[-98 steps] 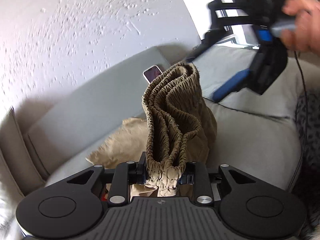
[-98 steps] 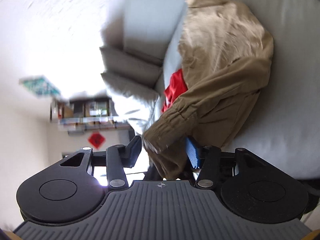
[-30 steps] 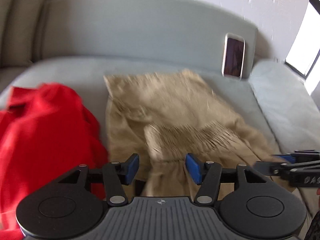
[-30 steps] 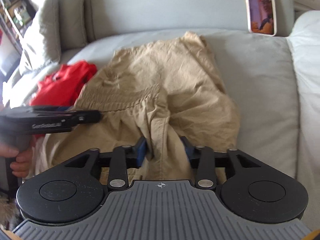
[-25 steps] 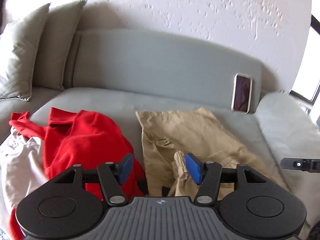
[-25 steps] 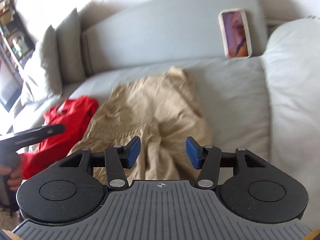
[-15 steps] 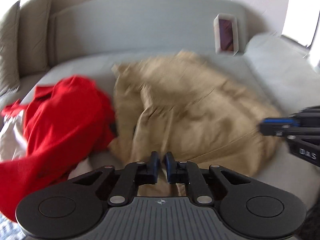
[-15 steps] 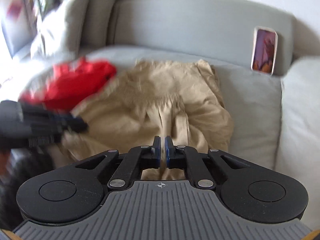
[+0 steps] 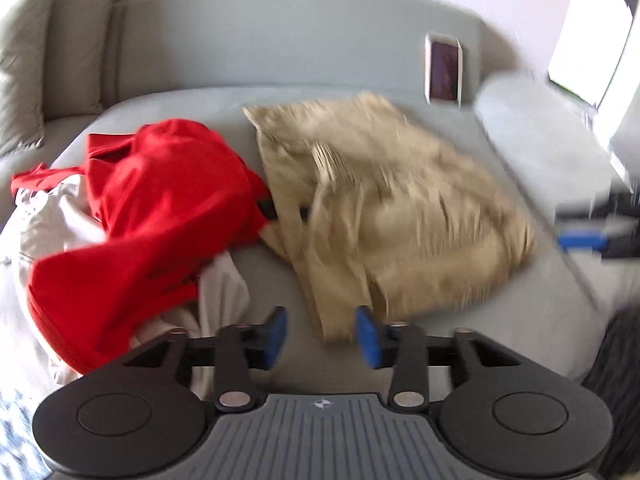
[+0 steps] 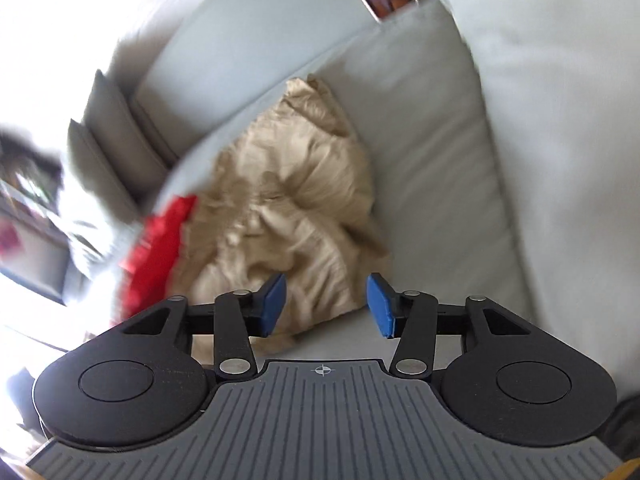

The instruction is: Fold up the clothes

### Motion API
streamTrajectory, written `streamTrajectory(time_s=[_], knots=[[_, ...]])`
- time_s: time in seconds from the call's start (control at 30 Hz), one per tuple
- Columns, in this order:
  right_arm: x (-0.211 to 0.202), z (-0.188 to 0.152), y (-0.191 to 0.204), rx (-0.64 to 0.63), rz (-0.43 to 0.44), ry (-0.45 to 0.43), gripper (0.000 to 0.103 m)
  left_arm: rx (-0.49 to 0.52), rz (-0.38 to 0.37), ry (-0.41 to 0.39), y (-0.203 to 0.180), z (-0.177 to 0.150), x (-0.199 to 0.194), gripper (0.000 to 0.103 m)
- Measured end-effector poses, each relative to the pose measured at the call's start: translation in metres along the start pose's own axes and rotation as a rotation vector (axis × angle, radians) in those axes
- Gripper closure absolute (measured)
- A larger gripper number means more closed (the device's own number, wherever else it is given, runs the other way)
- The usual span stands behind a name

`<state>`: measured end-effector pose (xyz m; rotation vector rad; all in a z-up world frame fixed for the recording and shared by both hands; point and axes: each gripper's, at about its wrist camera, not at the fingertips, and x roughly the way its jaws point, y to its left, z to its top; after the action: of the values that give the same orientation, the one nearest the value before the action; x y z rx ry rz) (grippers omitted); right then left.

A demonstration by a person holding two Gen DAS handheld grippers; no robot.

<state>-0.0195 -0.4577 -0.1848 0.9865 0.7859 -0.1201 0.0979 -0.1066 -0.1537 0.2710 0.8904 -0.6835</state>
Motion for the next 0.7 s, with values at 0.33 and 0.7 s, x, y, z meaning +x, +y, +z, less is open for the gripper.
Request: streamTrajectory(time_s=[0.33,0.7], knots=[[0.047,-0.013,-0.042,0.302,0.068,-0.029,0.041,0.139,-0.060,0.021,-0.020,-0.004,0.048,0.069],[0.035,-0.009,-0.026,0.110,-0.066,-0.063,0.094,0.187,0.086,0.100,0.014,-0.002,0.036,0.101]])
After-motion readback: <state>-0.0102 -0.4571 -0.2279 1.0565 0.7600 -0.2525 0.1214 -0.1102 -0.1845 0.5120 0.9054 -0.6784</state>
